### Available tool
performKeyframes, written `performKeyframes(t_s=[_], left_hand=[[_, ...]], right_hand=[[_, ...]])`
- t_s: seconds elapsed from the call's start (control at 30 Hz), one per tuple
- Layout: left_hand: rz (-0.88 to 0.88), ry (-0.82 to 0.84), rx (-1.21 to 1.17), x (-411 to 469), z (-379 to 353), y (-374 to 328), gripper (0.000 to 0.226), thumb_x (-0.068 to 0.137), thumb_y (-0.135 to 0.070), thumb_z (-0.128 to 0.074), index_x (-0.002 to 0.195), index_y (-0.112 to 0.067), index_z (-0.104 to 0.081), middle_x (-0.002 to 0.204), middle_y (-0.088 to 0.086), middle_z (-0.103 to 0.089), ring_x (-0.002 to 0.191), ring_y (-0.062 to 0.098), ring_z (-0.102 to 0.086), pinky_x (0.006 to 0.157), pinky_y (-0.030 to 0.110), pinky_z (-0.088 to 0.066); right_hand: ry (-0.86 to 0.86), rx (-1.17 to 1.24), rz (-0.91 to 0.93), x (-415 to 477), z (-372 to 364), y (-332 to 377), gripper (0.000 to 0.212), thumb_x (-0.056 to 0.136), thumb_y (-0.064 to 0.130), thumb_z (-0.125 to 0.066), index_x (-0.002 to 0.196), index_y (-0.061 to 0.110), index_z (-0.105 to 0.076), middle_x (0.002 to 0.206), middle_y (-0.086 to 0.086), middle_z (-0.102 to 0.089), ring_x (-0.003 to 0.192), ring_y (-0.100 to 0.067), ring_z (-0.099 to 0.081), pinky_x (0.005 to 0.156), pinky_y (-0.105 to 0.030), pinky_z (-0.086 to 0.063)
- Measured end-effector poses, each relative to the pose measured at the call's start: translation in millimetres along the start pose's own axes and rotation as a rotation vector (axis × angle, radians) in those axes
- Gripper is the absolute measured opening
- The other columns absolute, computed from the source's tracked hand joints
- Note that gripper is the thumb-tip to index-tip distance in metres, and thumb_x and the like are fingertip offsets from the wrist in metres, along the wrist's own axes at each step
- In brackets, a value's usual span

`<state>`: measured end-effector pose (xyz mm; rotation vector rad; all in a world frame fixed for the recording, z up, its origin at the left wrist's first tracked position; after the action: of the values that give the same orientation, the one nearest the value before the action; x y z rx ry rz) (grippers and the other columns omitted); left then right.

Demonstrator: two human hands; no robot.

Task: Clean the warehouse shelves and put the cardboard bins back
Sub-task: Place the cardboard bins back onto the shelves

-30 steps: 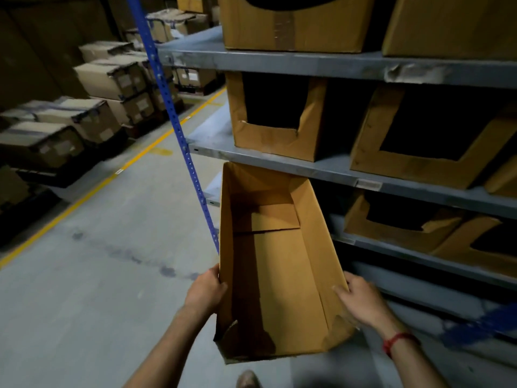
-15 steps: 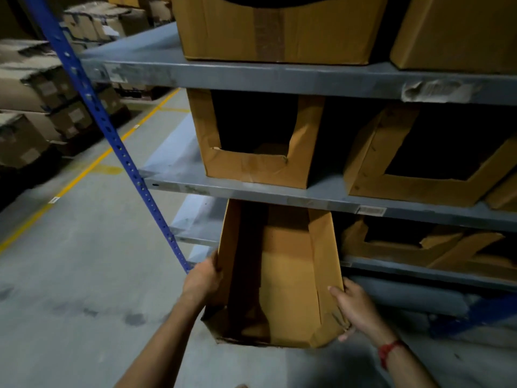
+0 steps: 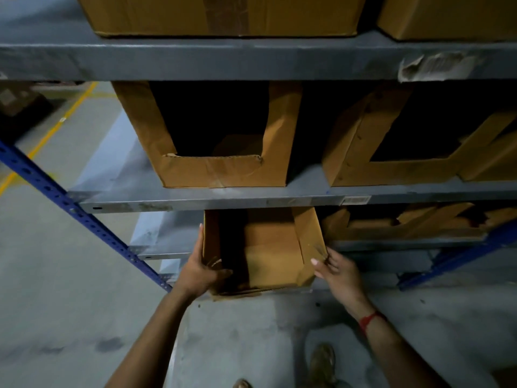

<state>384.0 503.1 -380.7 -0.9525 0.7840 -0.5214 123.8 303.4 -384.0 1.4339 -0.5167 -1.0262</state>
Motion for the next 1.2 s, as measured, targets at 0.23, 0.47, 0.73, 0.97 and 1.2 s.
performKeyframes(t_s=[0.23,0.47,0.73,0.97,1.2], left_hand=[[0.108,-0.291,0.195,55.2,27.0,-11.7,0.076,0.081,-0.005,-0.069,0.146,-0.034,-0.046,0.109,0.005,-0.071,0.095,0.025,-0.07,0.085,0.046,-0.06],[0.075,-0.535,0.106,71.7,11.2,1.3,0.028,0.094,-0.007,-0.062,0.121,-0.005,-0.066,0.104,0.017,-0.072,0.098,0.036,-0.068,0.08,0.039,-0.051],[0.203,-0.485,0.157,127.0,17.0,-0.8,0.027,0.1,-0.017,-0.056,0.112,0.006,-0.066,0.11,0.027,-0.067,0.106,0.043,-0.062,0.088,0.046,-0.049],[0.23,-0.374,0.048,121.4,13.1,1.6,0.033,0.1,-0.022,-0.058,0.127,-0.003,-0.057,0.125,0.02,-0.064,0.113,0.035,-0.06,0.095,0.046,-0.049],[0.139,-0.261,-0.055,75.7,-9.6,20.8,0.088,0.089,-0.03,-0.073,0.158,-0.024,-0.018,0.157,0.017,-0.035,0.142,0.033,-0.039,0.108,0.044,-0.042]], right_hand=[[0.0,-0.409,0.174,57.9,-8.1,4.1,0.017,0.096,0.021,-0.063,0.111,0.027,-0.067,0.098,0.014,-0.073,0.095,-0.006,-0.068,0.089,-0.038,-0.057],[-0.035,-0.366,0.237,110.2,-23.3,13.8,0.011,0.096,0.018,-0.064,0.104,0.016,-0.07,0.09,0.008,-0.074,0.087,-0.004,-0.068,0.083,-0.028,-0.056],[-0.112,-0.297,0.257,150.2,-32.9,10.4,0.043,0.094,0.012,-0.063,0.064,0.043,-0.059,0.077,0.016,-0.063,0.087,-0.013,-0.061,0.095,-0.045,-0.051],[-0.109,-0.36,0.151,148.0,-37.2,9.5,0.009,0.096,0.017,-0.061,0.094,0.016,-0.07,0.105,-0.007,-0.073,0.108,-0.026,-0.065,0.102,-0.044,-0.048],[-0.106,-0.119,0.089,110.9,-42.9,10.8,0.016,0.096,0.005,-0.06,0.108,0.015,-0.064,0.107,0.006,-0.065,0.1,-0.007,-0.065,0.085,-0.012,-0.049]])
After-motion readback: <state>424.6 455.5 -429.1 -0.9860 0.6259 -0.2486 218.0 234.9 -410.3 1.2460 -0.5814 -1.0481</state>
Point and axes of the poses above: each hand's wrist, its own x-axis towards the middle knuckle, its own z-axis out of the back of the hand, y = z × x, the point moved 4 cm from there along x, towards the middle knuckle
